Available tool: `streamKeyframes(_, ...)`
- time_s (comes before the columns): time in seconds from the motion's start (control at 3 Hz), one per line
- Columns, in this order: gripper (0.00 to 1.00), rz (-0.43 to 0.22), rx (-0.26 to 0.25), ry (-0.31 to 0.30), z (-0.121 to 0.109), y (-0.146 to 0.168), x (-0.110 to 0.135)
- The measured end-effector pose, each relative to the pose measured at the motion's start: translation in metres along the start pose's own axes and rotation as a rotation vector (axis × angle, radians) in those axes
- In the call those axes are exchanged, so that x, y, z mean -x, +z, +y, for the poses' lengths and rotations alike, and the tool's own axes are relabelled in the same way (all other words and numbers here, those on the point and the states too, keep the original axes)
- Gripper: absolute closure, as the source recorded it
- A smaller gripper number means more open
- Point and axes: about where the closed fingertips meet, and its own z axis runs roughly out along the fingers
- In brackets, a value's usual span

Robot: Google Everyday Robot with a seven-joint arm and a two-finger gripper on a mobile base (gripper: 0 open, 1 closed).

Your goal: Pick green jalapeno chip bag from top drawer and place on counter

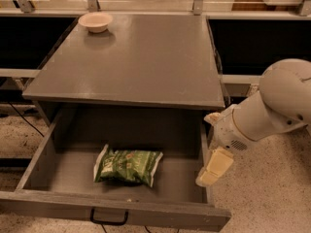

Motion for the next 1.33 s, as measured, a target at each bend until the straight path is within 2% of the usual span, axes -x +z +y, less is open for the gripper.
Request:
streamKeyframes(0.67,0.0,-0.101,0.044,0.035,-0.017,0.041,0.009)
streamKeyframes(1.0,0.0,-0.101,0.048,0.036,-0.017,0.042,0.009)
streamKeyframes(1.33,0.0,-0.125,-0.014,0.042,-0.004,0.055,0.008)
